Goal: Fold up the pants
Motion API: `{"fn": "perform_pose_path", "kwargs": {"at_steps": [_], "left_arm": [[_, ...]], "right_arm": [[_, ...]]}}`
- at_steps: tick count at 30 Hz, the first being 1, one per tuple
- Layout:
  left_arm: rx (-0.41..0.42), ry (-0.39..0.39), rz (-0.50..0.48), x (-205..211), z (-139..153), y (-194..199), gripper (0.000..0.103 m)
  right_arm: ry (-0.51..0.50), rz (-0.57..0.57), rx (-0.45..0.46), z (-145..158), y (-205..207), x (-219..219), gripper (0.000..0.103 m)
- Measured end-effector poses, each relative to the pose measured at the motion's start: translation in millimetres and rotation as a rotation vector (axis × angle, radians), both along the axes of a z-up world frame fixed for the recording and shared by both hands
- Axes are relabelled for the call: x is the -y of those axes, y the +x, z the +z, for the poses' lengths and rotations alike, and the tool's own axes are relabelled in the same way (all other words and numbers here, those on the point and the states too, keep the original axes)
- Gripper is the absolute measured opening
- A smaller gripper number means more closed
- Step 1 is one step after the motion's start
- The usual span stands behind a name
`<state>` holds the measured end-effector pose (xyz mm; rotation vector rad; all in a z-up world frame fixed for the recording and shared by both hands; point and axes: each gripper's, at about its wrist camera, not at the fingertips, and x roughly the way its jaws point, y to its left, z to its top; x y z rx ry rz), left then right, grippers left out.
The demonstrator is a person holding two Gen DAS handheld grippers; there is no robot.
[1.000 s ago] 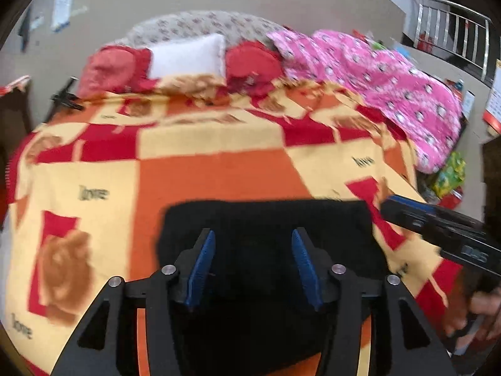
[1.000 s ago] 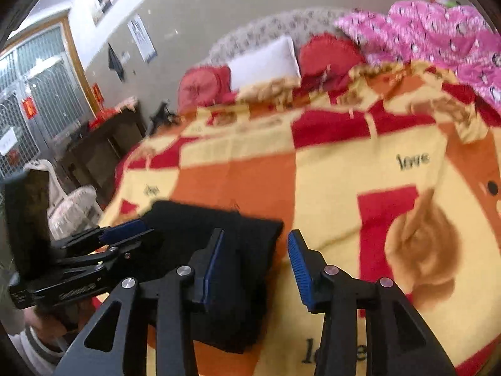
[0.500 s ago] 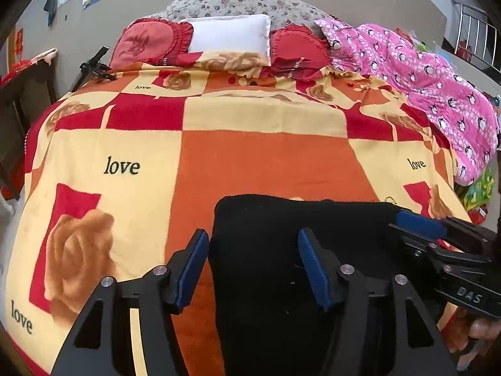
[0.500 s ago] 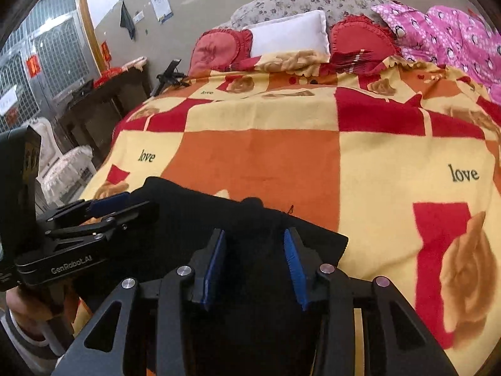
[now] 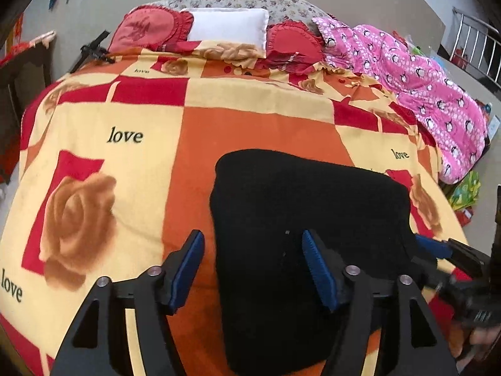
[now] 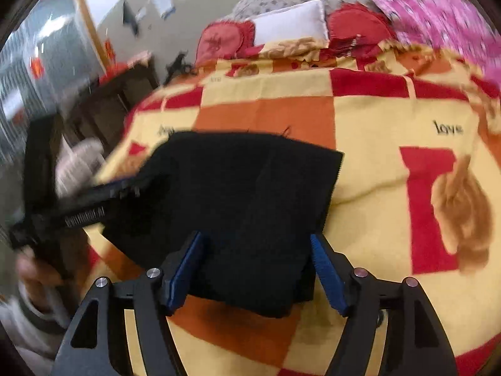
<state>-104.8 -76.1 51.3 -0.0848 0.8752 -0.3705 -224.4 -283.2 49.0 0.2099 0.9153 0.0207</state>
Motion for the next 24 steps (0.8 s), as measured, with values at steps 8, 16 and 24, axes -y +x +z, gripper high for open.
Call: {"fn": "perform_pose_path", "kwargs": {"at_steps": [8,16,24], "left_arm": [[-0.055,-0.07,0.024,-16.2,-6.7,6.3,0.078],[-0.085,-0.13,-0.039,-4.0,-16.1,19.4,0.058],[-0.049,-0.118,-0.047,-6.5,9.8,43.6,0.041]], "right_arm": [[0.143,-0.012,-0.013,-9.5,9.1,23.7,0.076],[0.146,0.006,0.013,-19.5,20.0,14.5,0.055],[0.13,0.0,0.054,3.5,38.7,19.3,0.049]]}}
